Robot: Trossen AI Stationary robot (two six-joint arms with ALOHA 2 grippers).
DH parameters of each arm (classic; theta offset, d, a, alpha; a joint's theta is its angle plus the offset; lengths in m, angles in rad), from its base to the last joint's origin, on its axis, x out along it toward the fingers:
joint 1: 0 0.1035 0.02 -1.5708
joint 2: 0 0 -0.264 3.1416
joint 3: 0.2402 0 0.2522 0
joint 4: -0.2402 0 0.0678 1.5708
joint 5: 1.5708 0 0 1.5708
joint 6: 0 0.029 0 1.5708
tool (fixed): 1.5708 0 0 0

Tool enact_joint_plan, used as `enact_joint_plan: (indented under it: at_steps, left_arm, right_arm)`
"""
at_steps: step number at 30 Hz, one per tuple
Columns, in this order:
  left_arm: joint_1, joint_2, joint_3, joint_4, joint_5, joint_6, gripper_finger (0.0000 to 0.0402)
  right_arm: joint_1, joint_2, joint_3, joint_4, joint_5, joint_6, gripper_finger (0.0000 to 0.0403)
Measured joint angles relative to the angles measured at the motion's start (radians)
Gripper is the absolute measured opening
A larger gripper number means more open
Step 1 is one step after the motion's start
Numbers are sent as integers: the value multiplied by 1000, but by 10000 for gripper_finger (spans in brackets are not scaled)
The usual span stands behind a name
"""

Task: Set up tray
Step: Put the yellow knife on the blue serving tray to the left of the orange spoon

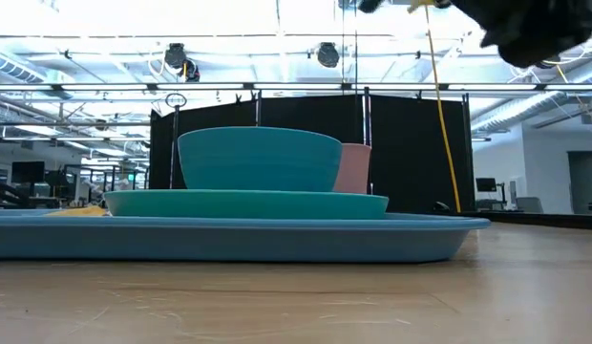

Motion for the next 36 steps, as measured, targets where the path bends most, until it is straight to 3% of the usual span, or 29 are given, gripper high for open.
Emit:
enact_joint_plan:
  at_steps: [3,6,10,14,19,23,26,29,33,36]
  left_arm:
    - [-2,-1,0,190,55,155,45]
    - [10,-1,0,350,47,278,67]
    - [11,0,0,498,101,398,100]
    - [11,0,0,559,147,503,127]
    - [33,0,0,560,161,697,131]
    - [62,0,0,579,245,797,131]
    - [87,0,0,683,321,895,131]
    - [117,0,-1,698,392,830,131]
    - [126,-1,-2,719,400,528,131]
    - [113,0,-2,695,427,275,131]
  right_arm:
    - [8,43,52,-7,-62,8,47]
    - [20,84,109,-4,-105,8,47]
    - [30,118,163,-11,-128,-1,47]
    - [31,135,190,14,-131,-28,47]
    - [8,127,209,14,-180,-23,47]
    - [-12,124,254,14,-246,36,47]
    - [-17,123,262,15,-319,36,47]
    - [-16,124,253,13,-355,45,47]
    - [-16,124,235,-21,-417,34,47]
    - [-24,124,235,-78,-547,31,47]
